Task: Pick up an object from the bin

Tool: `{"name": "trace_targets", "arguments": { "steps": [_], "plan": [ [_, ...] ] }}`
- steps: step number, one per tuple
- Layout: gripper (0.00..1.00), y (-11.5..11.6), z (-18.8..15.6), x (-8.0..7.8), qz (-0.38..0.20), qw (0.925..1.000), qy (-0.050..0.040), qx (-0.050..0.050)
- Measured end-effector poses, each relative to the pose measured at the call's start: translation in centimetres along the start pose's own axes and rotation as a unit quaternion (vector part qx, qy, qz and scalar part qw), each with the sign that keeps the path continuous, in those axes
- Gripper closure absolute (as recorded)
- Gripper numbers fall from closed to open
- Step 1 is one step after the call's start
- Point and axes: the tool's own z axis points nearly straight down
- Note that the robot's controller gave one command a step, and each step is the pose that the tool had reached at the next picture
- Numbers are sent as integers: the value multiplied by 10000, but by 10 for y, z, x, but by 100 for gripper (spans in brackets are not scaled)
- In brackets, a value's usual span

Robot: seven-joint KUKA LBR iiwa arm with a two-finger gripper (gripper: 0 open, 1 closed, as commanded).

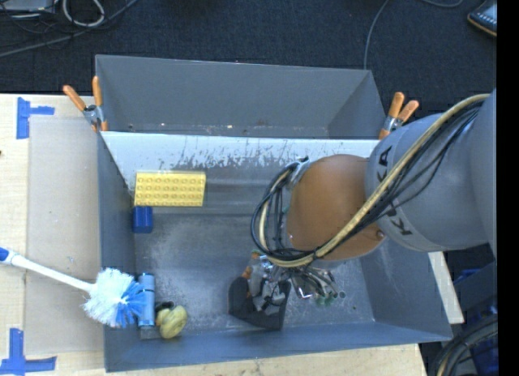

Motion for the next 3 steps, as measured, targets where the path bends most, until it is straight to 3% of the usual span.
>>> {"name": "trace_targets", "arguments": {
  "steps": [2, 3],
  "plan": [
    [100, 9, -126, -2, -50, 10000, 70, -10],
    [100, -1, -123, -4, 67, 10000, 19, -6]
  ]
}}
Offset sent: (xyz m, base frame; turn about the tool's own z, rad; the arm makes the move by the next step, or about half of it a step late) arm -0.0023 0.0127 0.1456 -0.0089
